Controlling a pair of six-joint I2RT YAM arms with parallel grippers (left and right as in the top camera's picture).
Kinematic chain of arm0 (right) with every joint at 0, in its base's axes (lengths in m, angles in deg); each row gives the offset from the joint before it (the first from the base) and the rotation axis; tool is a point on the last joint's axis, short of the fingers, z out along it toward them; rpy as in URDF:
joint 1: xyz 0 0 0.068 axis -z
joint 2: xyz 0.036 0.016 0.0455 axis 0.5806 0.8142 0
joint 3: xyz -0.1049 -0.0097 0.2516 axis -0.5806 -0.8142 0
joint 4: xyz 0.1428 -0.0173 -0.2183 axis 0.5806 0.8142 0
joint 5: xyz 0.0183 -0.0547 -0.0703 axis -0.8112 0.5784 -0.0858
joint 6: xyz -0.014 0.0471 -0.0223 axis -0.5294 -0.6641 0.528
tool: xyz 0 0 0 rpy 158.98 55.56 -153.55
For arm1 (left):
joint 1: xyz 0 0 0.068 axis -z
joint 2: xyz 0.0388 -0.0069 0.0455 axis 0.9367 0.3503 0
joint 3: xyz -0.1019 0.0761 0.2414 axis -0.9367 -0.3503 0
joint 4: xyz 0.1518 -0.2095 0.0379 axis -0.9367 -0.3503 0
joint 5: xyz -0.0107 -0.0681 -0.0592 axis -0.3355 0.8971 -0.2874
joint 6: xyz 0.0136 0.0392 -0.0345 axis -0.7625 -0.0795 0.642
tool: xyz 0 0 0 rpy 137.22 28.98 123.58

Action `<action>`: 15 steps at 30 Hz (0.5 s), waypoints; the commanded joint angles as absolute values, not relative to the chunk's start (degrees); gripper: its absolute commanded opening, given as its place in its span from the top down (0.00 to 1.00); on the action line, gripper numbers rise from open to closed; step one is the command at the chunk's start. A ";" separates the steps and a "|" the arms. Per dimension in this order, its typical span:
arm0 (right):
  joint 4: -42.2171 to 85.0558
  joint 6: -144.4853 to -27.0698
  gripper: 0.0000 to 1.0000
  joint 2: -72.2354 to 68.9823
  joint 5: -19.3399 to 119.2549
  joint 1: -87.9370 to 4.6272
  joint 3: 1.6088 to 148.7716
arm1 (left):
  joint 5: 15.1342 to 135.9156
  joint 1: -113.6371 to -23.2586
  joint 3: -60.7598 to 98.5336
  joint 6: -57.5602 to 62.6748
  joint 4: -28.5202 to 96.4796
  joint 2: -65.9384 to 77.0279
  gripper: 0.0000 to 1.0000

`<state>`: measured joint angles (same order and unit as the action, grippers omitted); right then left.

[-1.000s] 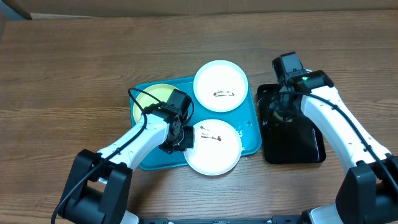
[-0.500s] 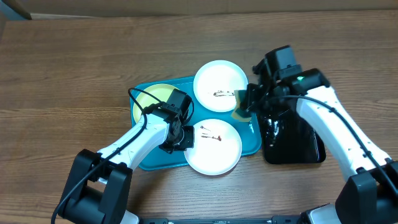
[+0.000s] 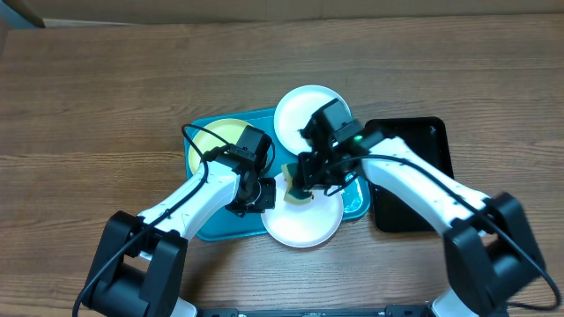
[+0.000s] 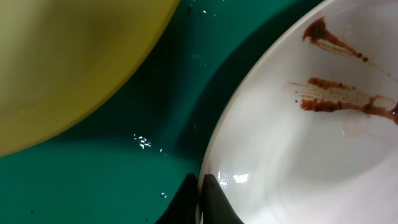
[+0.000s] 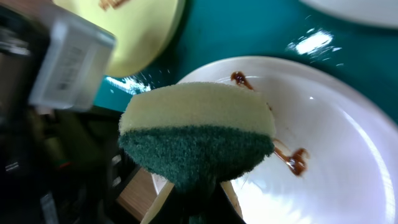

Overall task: Clean dirty plates on tray and stack at the side
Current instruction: 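Scrub the front white plate with the sponge while left gripper holds it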

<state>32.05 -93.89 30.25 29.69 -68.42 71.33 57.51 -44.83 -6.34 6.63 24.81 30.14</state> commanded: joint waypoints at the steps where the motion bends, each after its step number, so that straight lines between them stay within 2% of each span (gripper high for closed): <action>1: 30.59 -95.33 0.96 32.46 28.09 -70.10 70.96 | 56.49 -44.55 -5.37 5.54 25.01 30.43 0.96; 15: 26.94 -95.96 0.96 35.08 27.87 -71.54 69.87 | 56.51 -44.55 -5.37 5.54 25.01 30.43 0.96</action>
